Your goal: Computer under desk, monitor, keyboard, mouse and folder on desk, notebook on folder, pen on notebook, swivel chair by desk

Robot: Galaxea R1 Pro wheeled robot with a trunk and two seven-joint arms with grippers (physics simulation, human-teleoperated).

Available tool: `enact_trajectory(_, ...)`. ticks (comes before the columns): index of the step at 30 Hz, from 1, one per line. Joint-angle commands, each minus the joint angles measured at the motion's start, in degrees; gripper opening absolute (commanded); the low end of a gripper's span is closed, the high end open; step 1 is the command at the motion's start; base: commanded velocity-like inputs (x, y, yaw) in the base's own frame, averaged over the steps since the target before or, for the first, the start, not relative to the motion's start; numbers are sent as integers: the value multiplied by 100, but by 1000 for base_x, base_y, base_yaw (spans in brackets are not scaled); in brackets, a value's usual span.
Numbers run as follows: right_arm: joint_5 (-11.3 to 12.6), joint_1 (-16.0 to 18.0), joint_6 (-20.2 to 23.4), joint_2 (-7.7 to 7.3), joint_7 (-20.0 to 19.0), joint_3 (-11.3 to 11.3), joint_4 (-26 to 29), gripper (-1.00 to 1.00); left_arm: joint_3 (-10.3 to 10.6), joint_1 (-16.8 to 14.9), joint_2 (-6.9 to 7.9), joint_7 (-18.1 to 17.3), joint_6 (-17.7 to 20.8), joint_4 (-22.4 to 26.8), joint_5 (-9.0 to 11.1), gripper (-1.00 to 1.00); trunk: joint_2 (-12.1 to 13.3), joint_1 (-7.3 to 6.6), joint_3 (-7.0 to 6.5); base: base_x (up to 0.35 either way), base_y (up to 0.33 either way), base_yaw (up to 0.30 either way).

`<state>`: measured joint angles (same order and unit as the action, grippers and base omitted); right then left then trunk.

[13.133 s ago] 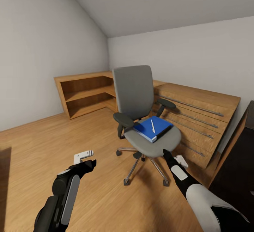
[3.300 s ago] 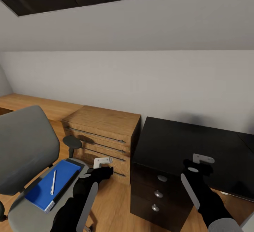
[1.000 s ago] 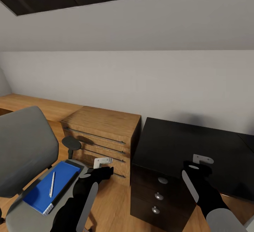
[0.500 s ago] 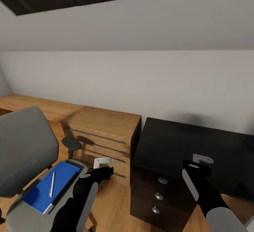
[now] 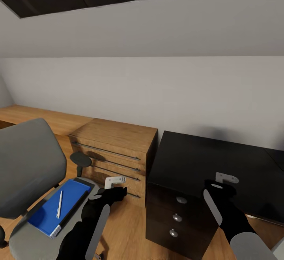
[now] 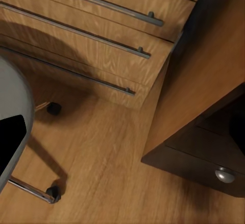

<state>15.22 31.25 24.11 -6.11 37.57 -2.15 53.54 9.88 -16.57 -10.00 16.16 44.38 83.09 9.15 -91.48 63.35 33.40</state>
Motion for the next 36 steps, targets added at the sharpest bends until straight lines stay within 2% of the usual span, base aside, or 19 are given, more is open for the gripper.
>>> enact_trajectory(1,34,4,32,-6,42,-23,7,100,5,-4,0,54,18,6,60,100,-3,-1,6,-10,0,0)
enact_trajectory(28,32,12,42,-4,40,-23,-1,100,5,-4,0,54,18,6,60,100,-3,-1,6,-1,0,0)
enact_trajectory(36,34,10,244,-4,32,-23,-1,100,5,-4,0,54,18,6,60,100,-3,-1,6,0,0,0)
